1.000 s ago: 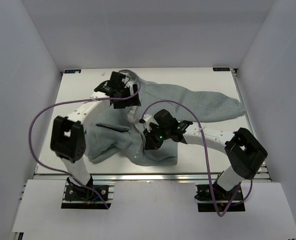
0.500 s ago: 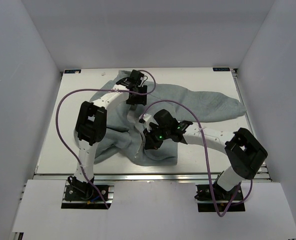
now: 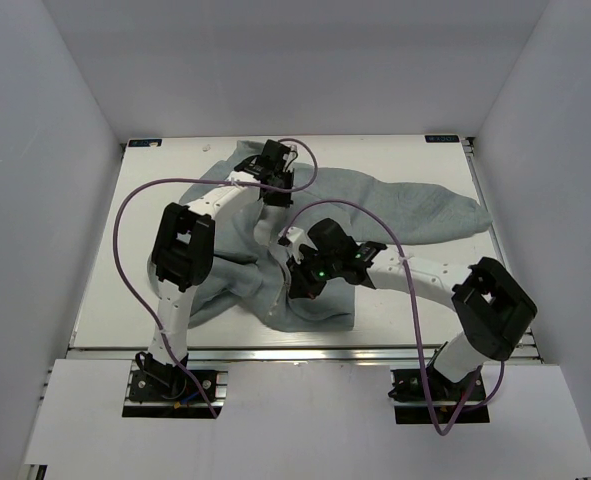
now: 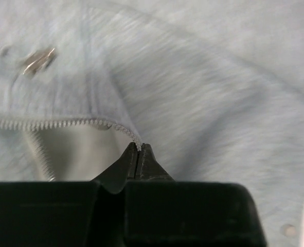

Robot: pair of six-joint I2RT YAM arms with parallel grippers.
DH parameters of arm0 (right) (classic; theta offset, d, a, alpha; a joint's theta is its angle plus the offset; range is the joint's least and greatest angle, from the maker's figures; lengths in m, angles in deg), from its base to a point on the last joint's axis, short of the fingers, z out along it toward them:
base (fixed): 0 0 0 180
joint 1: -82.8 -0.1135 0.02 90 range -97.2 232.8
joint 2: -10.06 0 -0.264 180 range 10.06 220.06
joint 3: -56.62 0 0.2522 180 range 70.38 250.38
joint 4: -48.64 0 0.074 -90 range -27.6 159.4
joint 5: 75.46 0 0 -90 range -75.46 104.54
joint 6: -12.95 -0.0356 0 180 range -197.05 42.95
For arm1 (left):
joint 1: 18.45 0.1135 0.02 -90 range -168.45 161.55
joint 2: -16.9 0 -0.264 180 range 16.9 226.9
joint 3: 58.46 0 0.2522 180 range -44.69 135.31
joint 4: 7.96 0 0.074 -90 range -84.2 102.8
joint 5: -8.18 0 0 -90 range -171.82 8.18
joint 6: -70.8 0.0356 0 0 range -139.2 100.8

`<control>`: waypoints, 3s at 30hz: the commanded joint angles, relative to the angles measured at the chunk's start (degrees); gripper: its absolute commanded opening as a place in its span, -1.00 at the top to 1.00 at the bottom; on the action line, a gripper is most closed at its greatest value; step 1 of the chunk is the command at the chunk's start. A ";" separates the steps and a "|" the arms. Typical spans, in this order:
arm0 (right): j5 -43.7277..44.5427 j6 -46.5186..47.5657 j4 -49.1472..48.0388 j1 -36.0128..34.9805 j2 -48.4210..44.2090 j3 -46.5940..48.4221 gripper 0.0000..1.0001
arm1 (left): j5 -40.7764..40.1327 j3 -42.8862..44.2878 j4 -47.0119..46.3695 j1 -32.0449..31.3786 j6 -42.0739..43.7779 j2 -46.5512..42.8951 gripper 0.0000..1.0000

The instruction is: Zip up the jacket

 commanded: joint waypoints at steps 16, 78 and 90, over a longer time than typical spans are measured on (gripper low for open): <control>-1.36 0.28 -0.85 -0.35 -4.81 -2.54 1.00 | 16.72 2.44 -24.03 -0.23 -2.27 -4.28 1.00; 3.84 11.70 47.57 9.41 8.63 52.30 1.00 | 4.32 -52.99 -12.79 -12.34 4.85 -78.19 -0.96; -2.15 11.35 48.28 13.37 10.66 52.92 1.00 | -33.45 -46.66 -10.42 -35.55 13.54 -63.25 -0.96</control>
